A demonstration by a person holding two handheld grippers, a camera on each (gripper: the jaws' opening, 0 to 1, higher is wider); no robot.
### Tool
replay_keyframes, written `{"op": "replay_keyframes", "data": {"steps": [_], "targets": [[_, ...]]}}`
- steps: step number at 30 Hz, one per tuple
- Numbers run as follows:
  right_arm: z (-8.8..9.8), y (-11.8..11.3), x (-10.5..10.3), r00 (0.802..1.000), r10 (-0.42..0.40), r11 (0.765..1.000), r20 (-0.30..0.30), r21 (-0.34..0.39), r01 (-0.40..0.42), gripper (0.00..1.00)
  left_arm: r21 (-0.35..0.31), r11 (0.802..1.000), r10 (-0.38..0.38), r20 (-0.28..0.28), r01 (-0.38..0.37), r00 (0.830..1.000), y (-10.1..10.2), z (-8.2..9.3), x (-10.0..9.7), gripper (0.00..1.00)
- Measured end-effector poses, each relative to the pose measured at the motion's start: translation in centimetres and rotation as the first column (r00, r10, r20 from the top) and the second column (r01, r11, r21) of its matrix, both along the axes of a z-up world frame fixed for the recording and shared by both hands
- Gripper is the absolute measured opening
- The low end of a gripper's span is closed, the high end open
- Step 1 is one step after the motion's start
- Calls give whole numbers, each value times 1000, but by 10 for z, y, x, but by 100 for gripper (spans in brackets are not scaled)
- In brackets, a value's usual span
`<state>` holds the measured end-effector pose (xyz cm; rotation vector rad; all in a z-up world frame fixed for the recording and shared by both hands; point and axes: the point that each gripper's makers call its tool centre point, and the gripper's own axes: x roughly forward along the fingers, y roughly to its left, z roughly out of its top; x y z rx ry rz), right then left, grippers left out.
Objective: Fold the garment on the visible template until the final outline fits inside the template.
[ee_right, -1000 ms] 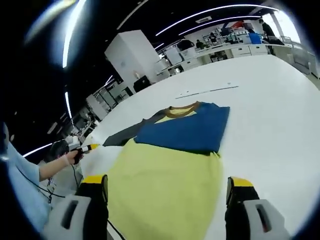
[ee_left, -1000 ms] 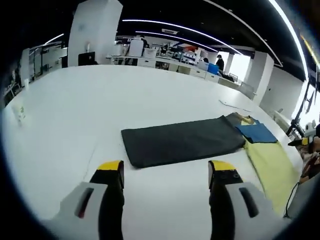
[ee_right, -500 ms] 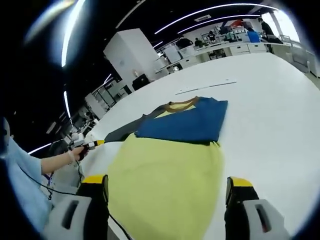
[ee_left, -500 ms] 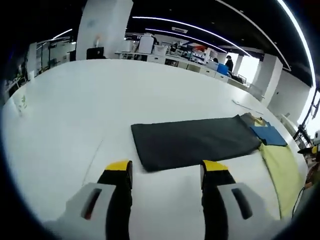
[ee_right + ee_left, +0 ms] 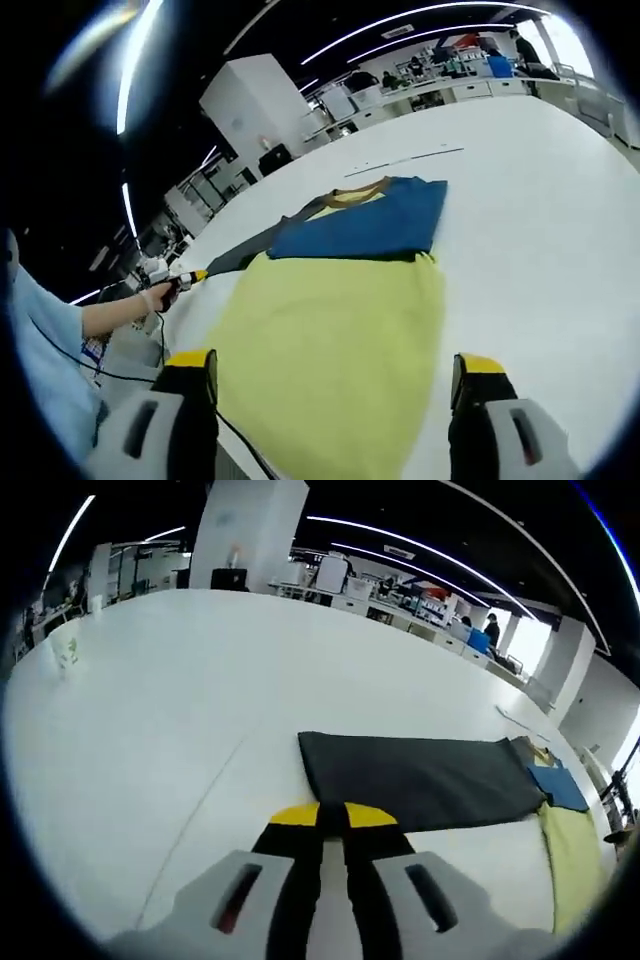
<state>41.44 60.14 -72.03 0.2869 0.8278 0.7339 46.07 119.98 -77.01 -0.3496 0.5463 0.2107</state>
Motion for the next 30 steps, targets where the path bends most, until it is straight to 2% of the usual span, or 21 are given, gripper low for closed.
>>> {"op": "replay_keyframes", "data": {"steps": [2, 3, 4, 6, 9, 16, 22, 24, 27, 30], "targets": [[0, -1, -1, 1000, 0, 1000, 0, 0, 0, 98, -37, 999, 10, -4, -10, 1000, 1, -1, 1, 1], [0, -1, -1, 1000, -1, 1000, 1, 1, 1, 98, -82, 997, 13, -11, -14, 1000, -4, -2, 1, 1], [1, -2, -1, 1000, -5, 1000, 3, 3, 5, 98, -89, 996, 11, -16, -12, 1000, -2, -2, 1, 0], [2, -4, 0, 1000, -12, 1000, 5, 7, 12, 98, -71, 998, 3, -13, -4, 1000, -3, -1, 0, 0], [5, -6, 2, 1000, -27, 999, 10, 21, 27, 97, -80, 997, -4, -7, 3, 1000, -8, 4, -1, 0], [8, -5, 2, 1000, -24, 999, 18, 35, 23, 95, -112, 992, -52, 55, 58, 997, -29, 32, 11, 0], [9, -6, 3, 999, -32, 998, 27, 52, 31, 95, -118, 980, -140, 155, 159, 978, -66, 76, 38, 0], [9, -6, 3, 999, -34, 998, 29, 56, 32, 95, -155, 968, -163, 203, 196, 966, -84, 93, 47, 0], [10, -5, 3, 999, -34, 997, 31, 67, 32, 95, -163, 959, -192, 222, 231, 956, -103, 105, 57, 0], [10, -5, 3, 999, -31, 997, 34, 71, 28, 94, -168, 939, -254, 249, 300, 935, -133, 118, 69, 0]]}}
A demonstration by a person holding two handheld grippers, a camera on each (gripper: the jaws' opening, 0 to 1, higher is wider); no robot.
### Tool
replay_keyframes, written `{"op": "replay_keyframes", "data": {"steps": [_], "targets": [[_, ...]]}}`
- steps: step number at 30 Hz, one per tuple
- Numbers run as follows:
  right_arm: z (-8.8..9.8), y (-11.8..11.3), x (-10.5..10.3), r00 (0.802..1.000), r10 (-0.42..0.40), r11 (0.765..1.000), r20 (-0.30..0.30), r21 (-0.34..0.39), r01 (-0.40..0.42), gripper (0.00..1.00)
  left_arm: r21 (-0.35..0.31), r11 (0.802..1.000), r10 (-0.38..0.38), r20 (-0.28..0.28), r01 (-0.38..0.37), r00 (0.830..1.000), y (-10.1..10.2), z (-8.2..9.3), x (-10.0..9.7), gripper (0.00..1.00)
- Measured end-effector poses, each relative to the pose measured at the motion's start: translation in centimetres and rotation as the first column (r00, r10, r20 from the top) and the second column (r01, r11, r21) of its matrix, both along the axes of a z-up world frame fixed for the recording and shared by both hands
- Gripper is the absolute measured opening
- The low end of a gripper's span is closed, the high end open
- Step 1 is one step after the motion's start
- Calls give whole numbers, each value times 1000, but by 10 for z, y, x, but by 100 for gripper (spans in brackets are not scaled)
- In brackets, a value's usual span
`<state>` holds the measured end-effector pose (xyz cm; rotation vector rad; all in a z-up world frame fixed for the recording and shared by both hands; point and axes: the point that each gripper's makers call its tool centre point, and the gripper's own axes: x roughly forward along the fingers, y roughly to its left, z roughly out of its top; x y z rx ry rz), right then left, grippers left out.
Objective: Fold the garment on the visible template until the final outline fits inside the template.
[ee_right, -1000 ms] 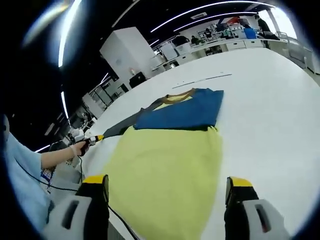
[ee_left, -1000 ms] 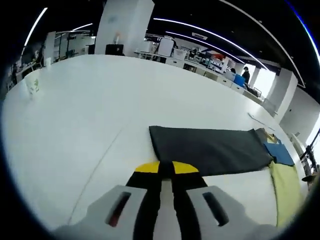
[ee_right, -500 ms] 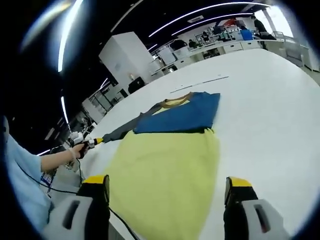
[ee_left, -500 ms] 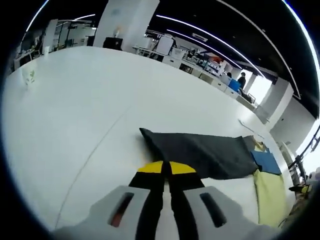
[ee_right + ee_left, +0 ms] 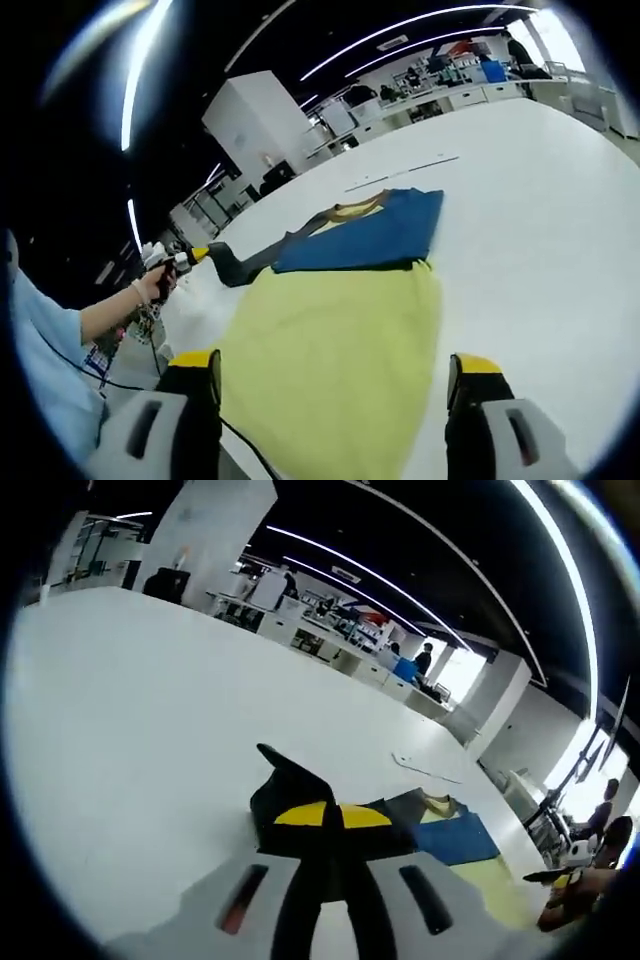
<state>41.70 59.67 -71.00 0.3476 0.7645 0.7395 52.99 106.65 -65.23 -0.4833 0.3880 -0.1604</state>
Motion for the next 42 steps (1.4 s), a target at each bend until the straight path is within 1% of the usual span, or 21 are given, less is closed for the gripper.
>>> {"op": "replay_keyframes", "data": {"steps": [2, 5, 8, 9, 10, 11, 13, 15, 17, 20, 25, 27, 31, 33, 35, 36, 37, 38, 39, 40, 42], "targets": [[0, 0, 0, 1000, -2, 1000, 2, 2, 2, 94, 2, 999, -39, 12, 39, 999, -17, 6, 5, 0], [2, -2, 1, 1000, -13, 1000, 10, 14, 13, 94, -7, 995, -103, 32, 103, 994, -53, 16, 13, 0], [4, -4, 1, 1000, -26, 999, 14, 27, 26, 94, -9, 988, -151, 38, 151, 988, -79, 20, 22, 0], [5, -5, 1, 999, -30, 999, 15, 31, 30, 93, -57, 984, -168, 41, 171, 985, -93, 23, 25, 0], [5, -5, 1, 999, -31, 999, 15, 34, 31, 93, -80, 980, -180, 50, 184, 982, -101, 26, 28, 0], [5, -5, 1, 999, -32, 999, 15, 37, 32, 92, -85, 976, -195, 58, 200, 979, -111, 29, 32, 0], [4, -5, 0, 999, -34, 999, 14, 41, 34, 92, -61, 969, -237, 63, 241, 969, -128, 31, 36, 0], [5, -4, -1, 999, -35, 998, 16, 47, 34, 92, -73, 957, -276, 73, 282, 958, -148, 36, 41, 0], [5, -2, -2, 999, -34, 998, 18, 54, 33, 92, -80, 953, -288, 76, 294, 955, -159, 37, 47, 0], [4, -1, -4, 999, -29, 998, 18, 55, 28, 92, -110, 940, -316, 88, 324, 945, -182, 39, 56, 0], [3, -3, -7, 999, -31, 998, 19, 59, 30, 92, -112, 922, -361, 93, 370, 928, -212, 38, 66, 0], [2, -5, -8, 999, -38, 997, 17, 63, 37, 92, -132, 912, -378, 101, 389, 920, -225, 40, 69, 0], [0, -9, -9, 999, -47, 997, 12, 62, 47, 92, -122, 899, -409, 108, 420, 906, -248, 42, 75, 0], [-1, -11, -10, 999, -50, 997, 10, 64, 49, 92, -131, 891, -422, 112, 435, 900, -257, 42, 76, 0], [-2, -11, -11, 999, -52, 997, 6, 65, 52, 92, -184, 877, -428, 122, 444, 896, -270, 45, 78, 0], [-3, -12, -11, 999, -53, 997, 6, 64, 52, 92, -167, 879, -432, 119, 447, 894, -274, 44, 79, 0], [-4, -12, -11, 998, -55, 996, 6, 65, 55, 92, -136, 874, -453, 118, 466, 884, -282, 43, 80, 0], [-4, -13, -11, 998, -59, 996, 3, 70, 59, 92, -126, 871, -463, 117, 475, 879, -288, 42, 80, 0], [-4, -13, -11, 998, -61, 996, 3, 72, 61, 92, -140, 868, -464, 118, 477, 878, -294, 41, 81, 0], [-5, -13, -10, 998, -67, 995, 2, 77, 67, 92, -156, 858, -475, 122, 489, 872, -303, 41, 82, 0], [-6, -11, -10, 998, -70, 994, -2, 87, 70, 92, -160, 852, -483, 126, 499, 866, -316, 40, 85, 0]]}}
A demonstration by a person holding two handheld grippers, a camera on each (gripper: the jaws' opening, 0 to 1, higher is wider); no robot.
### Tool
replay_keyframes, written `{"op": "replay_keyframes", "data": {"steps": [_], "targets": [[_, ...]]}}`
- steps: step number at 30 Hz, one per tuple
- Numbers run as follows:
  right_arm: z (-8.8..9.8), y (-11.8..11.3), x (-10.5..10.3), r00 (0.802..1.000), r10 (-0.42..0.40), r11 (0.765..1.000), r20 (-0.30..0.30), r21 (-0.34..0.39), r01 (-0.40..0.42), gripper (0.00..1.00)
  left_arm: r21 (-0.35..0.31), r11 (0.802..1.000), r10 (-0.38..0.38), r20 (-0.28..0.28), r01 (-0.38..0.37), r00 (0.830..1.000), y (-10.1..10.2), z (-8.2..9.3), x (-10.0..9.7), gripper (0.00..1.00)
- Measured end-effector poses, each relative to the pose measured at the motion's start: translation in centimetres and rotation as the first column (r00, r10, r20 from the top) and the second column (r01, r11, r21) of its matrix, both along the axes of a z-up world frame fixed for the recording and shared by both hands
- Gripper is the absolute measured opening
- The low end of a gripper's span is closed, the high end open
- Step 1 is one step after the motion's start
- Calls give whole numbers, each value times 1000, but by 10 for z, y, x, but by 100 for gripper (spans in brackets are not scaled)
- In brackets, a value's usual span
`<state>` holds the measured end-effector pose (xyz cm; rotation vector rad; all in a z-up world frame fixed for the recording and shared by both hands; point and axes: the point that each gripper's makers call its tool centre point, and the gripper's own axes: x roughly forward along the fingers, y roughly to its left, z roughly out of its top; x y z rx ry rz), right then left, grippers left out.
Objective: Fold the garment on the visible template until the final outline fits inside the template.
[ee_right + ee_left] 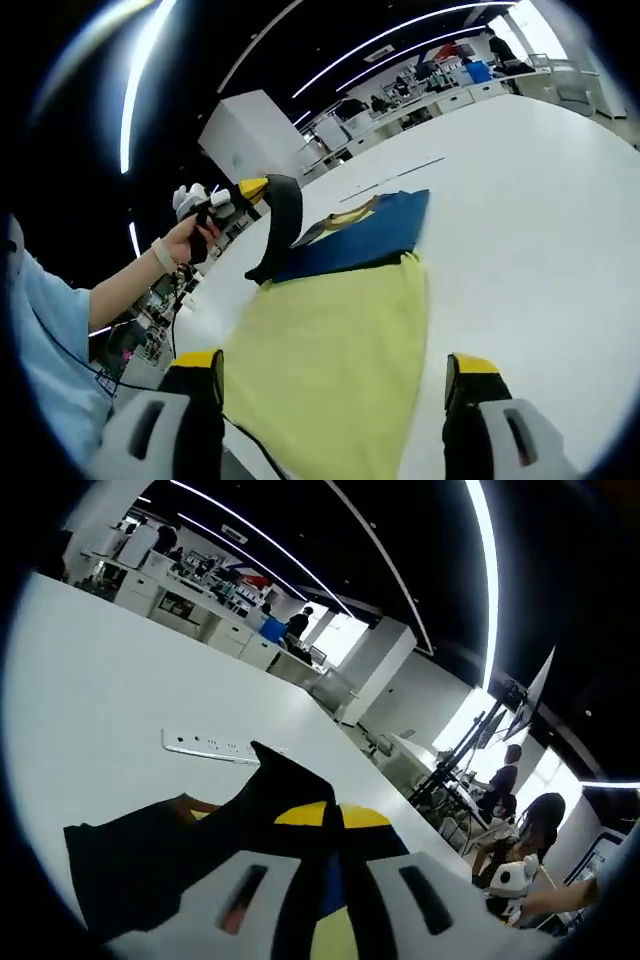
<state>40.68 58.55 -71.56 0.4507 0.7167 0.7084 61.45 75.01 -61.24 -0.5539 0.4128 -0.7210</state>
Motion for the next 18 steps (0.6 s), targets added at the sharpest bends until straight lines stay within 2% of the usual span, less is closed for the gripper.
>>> {"op": "replay_keyframes", "data": {"steps": [6, 10, 15, 18], "targets": [[-4, 1, -1, 1000, 10, 1000, -6, -3, -10, 92, -2, 999, -47, -22, 47, 999, -38, -20, 1, 0], [-6, -5, 1, 1000, -5, 1000, -13, 4, 5, 92, -15, 998, -55, -54, 54, 997, -50, -35, -1, 0], [-11, -12, 0, 1000, -17, 1000, -24, 1, 17, 92, -22, 993, -119, -80, 118, 990, -72, -49, -15, 0], [-13, -13, 0, 999, -25, 1000, -31, 4, 25, 92, 7, 985, -171, -80, 172, 982, -83, -55, -25, 0]]}}
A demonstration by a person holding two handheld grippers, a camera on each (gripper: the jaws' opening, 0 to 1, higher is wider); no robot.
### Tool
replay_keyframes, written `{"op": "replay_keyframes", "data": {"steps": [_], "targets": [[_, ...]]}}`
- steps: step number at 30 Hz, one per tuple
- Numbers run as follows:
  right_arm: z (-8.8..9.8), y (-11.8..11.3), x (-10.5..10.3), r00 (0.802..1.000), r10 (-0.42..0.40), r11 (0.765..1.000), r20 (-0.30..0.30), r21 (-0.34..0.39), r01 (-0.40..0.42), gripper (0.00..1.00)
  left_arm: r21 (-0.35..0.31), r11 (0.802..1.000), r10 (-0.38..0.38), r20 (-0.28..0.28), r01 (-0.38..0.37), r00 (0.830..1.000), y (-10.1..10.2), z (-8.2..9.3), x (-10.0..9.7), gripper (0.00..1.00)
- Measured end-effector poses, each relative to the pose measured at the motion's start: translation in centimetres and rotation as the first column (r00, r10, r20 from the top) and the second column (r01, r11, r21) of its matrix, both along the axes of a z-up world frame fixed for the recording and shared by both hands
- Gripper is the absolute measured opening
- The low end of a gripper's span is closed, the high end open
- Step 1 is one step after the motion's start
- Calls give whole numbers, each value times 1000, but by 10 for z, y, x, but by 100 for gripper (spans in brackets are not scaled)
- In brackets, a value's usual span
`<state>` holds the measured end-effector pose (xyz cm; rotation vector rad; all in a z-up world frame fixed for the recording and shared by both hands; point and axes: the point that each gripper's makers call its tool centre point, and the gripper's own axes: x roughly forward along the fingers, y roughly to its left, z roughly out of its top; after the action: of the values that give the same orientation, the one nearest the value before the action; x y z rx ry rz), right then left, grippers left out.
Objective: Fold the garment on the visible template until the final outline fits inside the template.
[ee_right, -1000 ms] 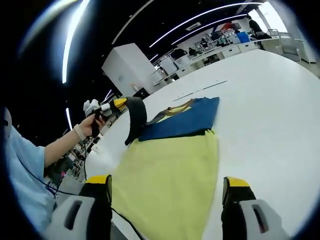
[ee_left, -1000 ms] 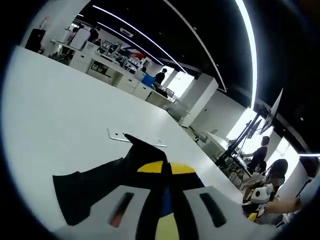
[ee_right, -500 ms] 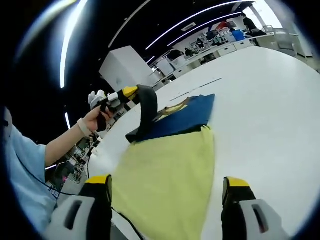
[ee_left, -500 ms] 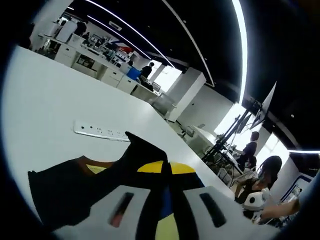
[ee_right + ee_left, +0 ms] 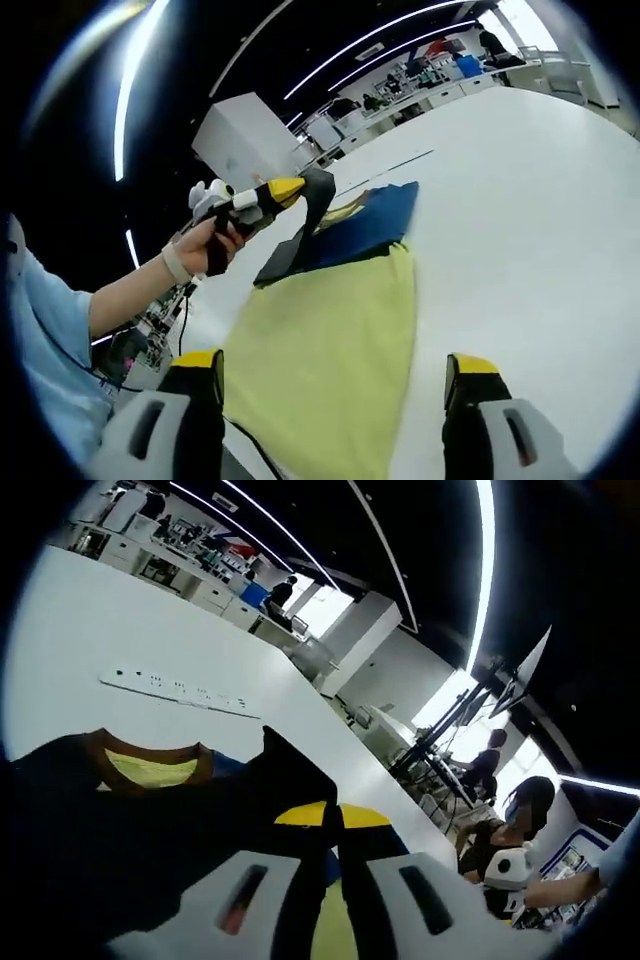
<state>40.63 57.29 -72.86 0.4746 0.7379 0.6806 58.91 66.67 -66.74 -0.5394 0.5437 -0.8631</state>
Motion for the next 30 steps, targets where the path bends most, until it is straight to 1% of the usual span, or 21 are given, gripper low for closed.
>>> {"op": "replay_keyframes", "data": {"steps": [2, 4, 6, 8, 12, 18, 19, 22, 24, 27, 30], "targets": [[-2, 0, -1, 1000, -2, 1000, -6, 1, 2, 91, 5, 1000, -25, -4, 25, 1000, -7, -5, -6, 0], [-1, 1, -1, 1000, -3, 1000, -1, 3, 3, 90, 0, 999, -41, -27, 41, 999, -12, -12, -12, 0], [0, 1, -1, 1000, -10, 1000, -6, 10, 11, 91, 9, 999, -48, -41, 48, 998, -14, -21, -16, 0], [3, 2, -1, 1000, -4, 1000, 8, 13, 4, 91, 10, 999, -52, -56, 53, 997, -16, -27, -19, 0], [8, 2, 1, 1000, -9, 1000, 24, 19, 8, 91, 17, 998, -60, -64, 61, 996, -18, -32, -23, 0], [9, 2, 5, 999, -19, 1000, 27, 25, 19, 91, 27, 997, -76, -58, 77, 995, -22, -33, -25, 0], [9, 2, 5, 999, -19, 1000, 27, 26, 18, 91, 37, 996, -80, -51, 82, 996, -24, -34, -25, 0], [8, 2, 4, 999, -11, 1000, 30, 17, 10, 91, 38, 995, -94, -56, 97, 994, -29, -37, -28, 0], [8, 2, 4, 1000, -11, 1000, 30, 19, 11, 91, 53, 993, -102, -55, 105, 993, -31, -40, -30, 0], [8, 0, 4, 999, -15, 1000, 29, 19, 14, 91, 56, 991, -114, -71, 118, 991, -33, -48, -34, 0], [8, -2, 4, 999, -19, 1000, 27, 20, 18, 91, 70, 992, -97, -91, 104, 991, -31, -58, -33, 0]]}}
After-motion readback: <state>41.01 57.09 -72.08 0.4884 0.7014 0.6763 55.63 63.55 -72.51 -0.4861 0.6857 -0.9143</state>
